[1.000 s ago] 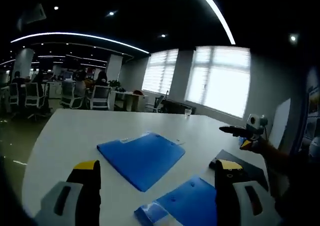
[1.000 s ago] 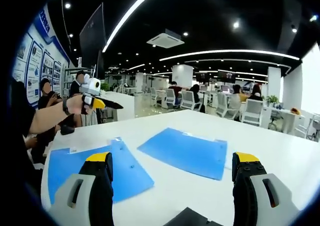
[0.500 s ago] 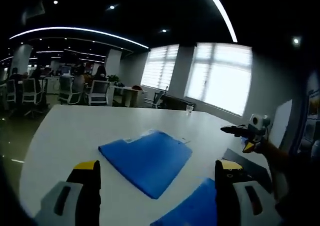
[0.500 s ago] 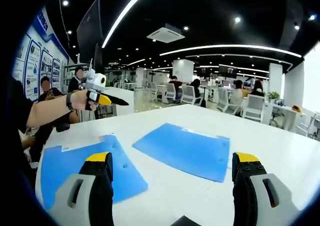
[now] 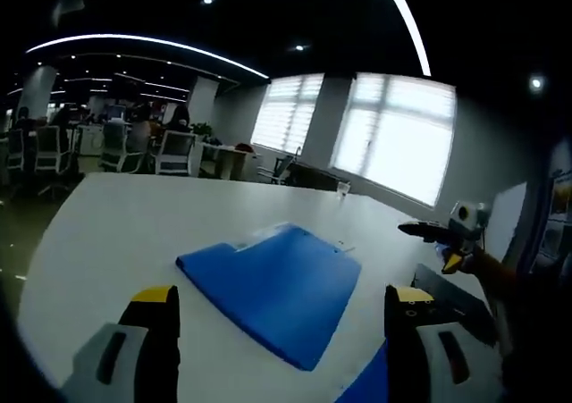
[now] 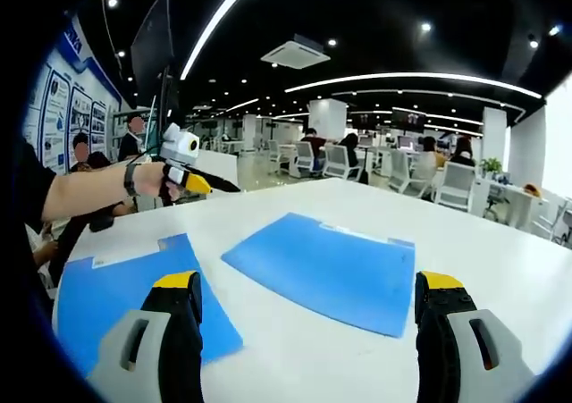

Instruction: Organize the scattered folders on the table and sort them into different groups

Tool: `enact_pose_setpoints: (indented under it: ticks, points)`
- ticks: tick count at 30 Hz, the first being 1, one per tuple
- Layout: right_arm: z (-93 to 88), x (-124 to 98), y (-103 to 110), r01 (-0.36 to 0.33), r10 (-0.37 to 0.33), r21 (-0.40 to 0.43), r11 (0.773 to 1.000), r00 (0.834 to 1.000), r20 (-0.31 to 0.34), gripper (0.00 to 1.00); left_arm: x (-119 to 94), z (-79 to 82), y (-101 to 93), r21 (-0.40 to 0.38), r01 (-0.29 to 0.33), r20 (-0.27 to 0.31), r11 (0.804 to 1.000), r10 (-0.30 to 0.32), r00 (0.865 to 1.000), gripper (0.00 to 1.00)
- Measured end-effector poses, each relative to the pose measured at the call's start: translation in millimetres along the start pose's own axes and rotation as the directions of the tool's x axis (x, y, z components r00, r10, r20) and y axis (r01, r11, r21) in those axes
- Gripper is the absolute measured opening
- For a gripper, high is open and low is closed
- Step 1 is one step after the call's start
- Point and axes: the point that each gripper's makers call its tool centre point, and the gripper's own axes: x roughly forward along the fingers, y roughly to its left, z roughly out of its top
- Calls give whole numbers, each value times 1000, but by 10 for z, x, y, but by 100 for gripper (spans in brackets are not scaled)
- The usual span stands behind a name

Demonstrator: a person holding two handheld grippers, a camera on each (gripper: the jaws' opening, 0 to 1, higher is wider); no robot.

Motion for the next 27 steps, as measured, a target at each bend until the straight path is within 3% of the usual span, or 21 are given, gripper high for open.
enact_pose_setpoints:
  ticks: [4,12,20,26,27]
  points:
    - [-69,54,71,-3,3,-6,1000,1000,-21,98,168,-17,61,12,30,-9,999,-30,1000,97]
    - [-222,203,-43,1,1,29,1000,999,-47,98,404,-85,159,60,62,-41,996,-60,997,99]
    - [-353,362,-121,6,-3,33,999,997,-77,98,630,-165,457,87,41,-81,995,-34,996,99]
    - [-430,470,-148,-5,12,82,997,996,-84,98,797,-83,553,47,60,-66,997,-57,996,99]
    - [-453,498,-153,-7,15,87,996,996,-89,98,871,-72,585,-17,81,-75,997,-82,994,99]
